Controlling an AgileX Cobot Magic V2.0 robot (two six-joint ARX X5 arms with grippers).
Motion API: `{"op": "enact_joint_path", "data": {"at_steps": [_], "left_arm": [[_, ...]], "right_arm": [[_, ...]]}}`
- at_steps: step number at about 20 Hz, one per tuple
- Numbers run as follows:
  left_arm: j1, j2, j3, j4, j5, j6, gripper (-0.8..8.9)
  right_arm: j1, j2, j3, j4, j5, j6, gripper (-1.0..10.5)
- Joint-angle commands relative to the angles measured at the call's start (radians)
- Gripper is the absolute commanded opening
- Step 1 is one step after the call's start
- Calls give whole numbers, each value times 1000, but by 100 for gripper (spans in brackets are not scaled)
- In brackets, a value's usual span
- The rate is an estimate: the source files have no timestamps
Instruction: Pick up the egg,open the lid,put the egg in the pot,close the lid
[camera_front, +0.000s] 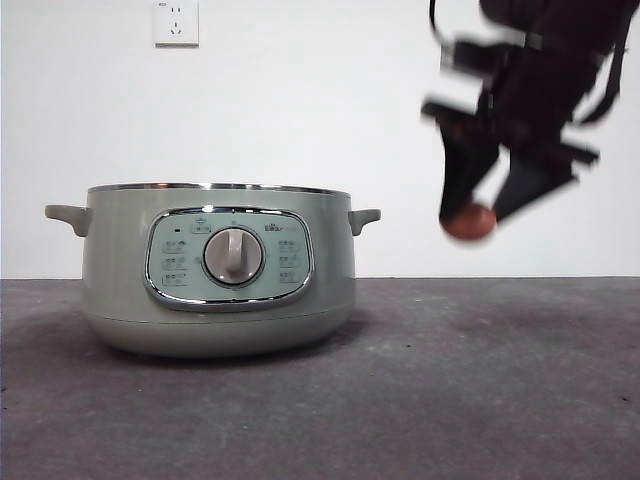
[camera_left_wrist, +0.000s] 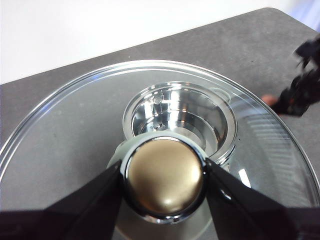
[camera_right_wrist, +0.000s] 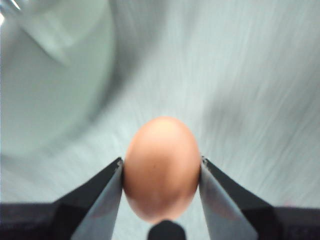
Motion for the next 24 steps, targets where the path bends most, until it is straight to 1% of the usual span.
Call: {"op": "enact_joint_path", "data": {"at_steps": [1, 4, 7, 11, 16, 19, 24], "left_arm": [[2, -11, 11, 41, 11, -3, -8], [2, -11, 11, 41, 11, -3, -8], [2, -11, 11, 41, 11, -3, -8], [2, -11, 11, 40, 11, -3, -8], [2, -11, 11, 40, 11, -3, -8], [2, -11, 11, 39, 11, -3, -8], [2, -11, 11, 40, 11, -3, -8]], "right_arm": [[14, -47, 74, -15, -5, 6, -16], [75, -39, 243, -44, -23, -14, -16], [169, 35, 401, -43, -22, -36, -16], [259, 227, 617, -85, -21, -56, -16], [309, 483, 848, -176, -14, -78, -16], [316, 590, 903, -220, -10, -97, -16], [316, 686, 904, -251, 3, -110, -16]]}}
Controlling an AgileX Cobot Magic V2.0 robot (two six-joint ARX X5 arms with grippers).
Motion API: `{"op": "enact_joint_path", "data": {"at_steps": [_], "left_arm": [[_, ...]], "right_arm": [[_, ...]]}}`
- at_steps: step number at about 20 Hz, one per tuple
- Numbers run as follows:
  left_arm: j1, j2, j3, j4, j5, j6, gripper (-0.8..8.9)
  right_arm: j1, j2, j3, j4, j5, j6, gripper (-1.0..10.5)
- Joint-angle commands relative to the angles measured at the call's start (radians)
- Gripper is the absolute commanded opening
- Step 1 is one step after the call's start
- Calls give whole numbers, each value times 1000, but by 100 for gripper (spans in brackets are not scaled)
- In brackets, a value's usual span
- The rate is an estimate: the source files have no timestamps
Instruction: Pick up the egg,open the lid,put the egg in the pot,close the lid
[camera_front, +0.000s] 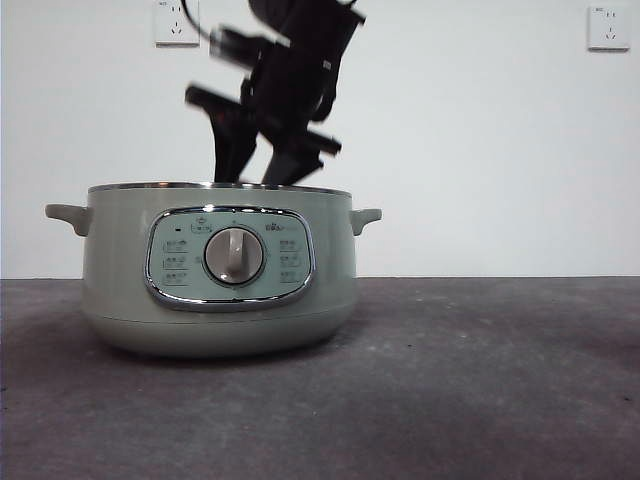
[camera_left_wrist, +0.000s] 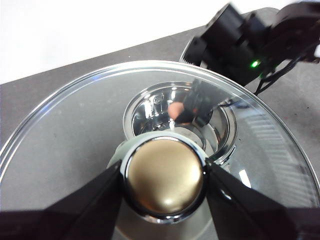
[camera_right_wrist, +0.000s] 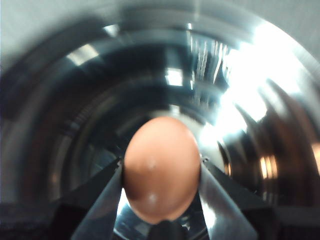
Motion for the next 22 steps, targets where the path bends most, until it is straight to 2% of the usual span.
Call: {"op": "enact_joint_path", "data": {"at_steps": [1, 9, 22], "left_arm": [[2, -11, 11, 40, 11, -3, -8], [0, -11, 11, 40, 15, -3, -8], [0, -11, 11, 33, 18, -3, -8]], "right_arm": [[3, 26, 5, 2, 4, -26, -16], [14, 86, 5, -29, 31, -55, -16], [16, 103, 0, -114, 31, -74, -14]]}}
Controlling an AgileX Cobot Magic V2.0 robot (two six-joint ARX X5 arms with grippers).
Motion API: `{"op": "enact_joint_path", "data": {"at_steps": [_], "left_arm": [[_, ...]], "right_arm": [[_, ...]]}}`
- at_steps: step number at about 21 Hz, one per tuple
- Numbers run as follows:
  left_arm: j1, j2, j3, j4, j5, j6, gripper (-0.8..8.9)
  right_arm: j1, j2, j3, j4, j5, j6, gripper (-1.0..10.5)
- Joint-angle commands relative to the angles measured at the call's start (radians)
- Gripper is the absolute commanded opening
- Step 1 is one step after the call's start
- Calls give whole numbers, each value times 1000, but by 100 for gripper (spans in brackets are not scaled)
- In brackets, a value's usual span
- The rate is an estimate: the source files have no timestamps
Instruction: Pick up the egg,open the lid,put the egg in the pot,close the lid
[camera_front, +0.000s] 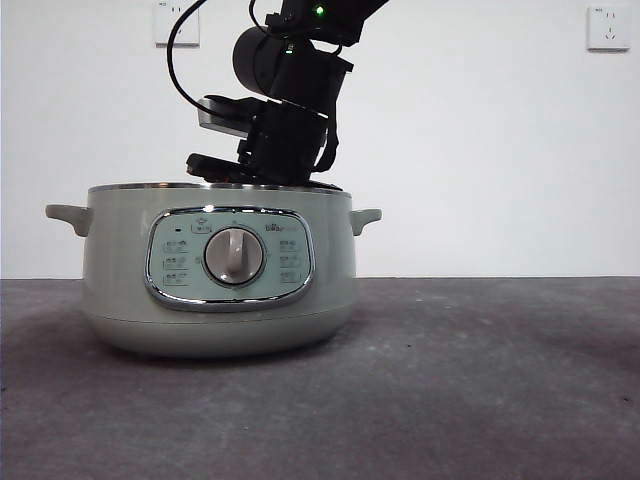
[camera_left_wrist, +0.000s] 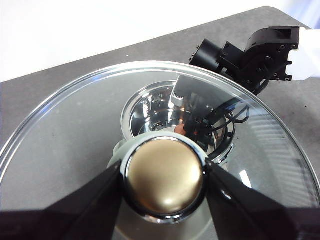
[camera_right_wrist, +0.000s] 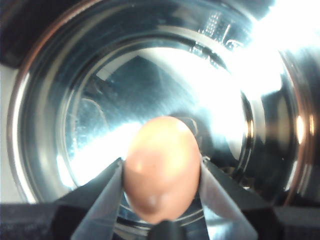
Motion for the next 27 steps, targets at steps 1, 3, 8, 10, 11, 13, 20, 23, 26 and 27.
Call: {"op": "enact_joint_path", "data": {"at_steps": [1, 3, 8, 10, 11, 13, 20, 23, 26, 27], "left_arm": [[-1, -11, 11, 38, 11, -3, -8], [-1, -11, 11, 39, 11, -3, -8], [-1, -11, 11, 39, 11, -3, -8], [-1, -11, 11, 39, 11, -3, -8], [-1, -11, 11, 40, 11, -3, -8], [-1, -9, 11, 46, 11, -3, -8], [-40, 45, 11, 51, 11, 2, -8], [-57, 72, 11, 93, 11, 2, -8], [-72, 116, 11, 129, 12, 2, -8], [-79, 134, 11, 135, 12, 2, -8]], "right_arm": [[3, 22, -4, -3, 0, -7, -11], [3, 21, -2, -3, 0, -6, 117], [3, 13, 180, -84, 0, -6, 352], [3, 13, 348, -168, 1, -6, 351], [1, 13, 436, -213, 11, -6, 350], [-5, 12, 615, -324, 67, 10, 347], [-43, -79, 810, -470, 151, 38, 343], [-53, -162, 809, -472, 154, 39, 343], [-53, -274, 808, -473, 154, 41, 342], [-53, -309, 803, -473, 154, 42, 342]]}}
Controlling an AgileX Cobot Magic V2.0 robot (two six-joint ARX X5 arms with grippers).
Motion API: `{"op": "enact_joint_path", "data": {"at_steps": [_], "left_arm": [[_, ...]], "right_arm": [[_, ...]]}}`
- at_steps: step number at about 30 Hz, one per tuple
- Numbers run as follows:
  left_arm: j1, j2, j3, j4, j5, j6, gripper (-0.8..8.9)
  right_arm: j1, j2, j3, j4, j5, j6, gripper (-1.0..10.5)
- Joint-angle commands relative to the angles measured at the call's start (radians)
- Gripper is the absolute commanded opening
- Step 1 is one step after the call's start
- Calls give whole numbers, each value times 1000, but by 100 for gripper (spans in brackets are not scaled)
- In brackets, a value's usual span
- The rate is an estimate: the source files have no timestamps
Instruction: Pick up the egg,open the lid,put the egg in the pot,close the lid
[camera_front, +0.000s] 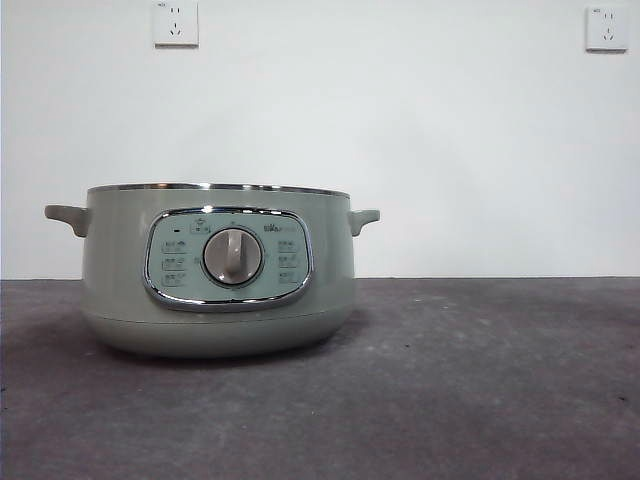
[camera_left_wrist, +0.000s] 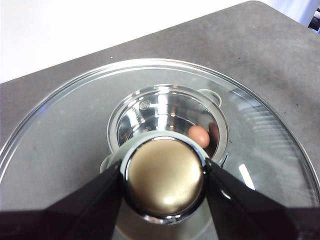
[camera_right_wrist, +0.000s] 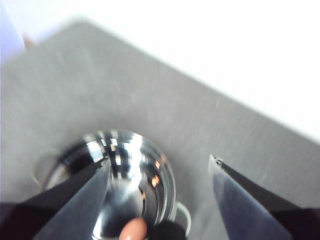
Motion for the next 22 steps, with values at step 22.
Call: {"op": "enact_joint_path", "data": {"at_steps": [22], "left_arm": [[-156, 336, 11, 296, 55, 5, -8]], "right_arm": [[5, -973, -1052, -26, 88, 42, 342]]}}
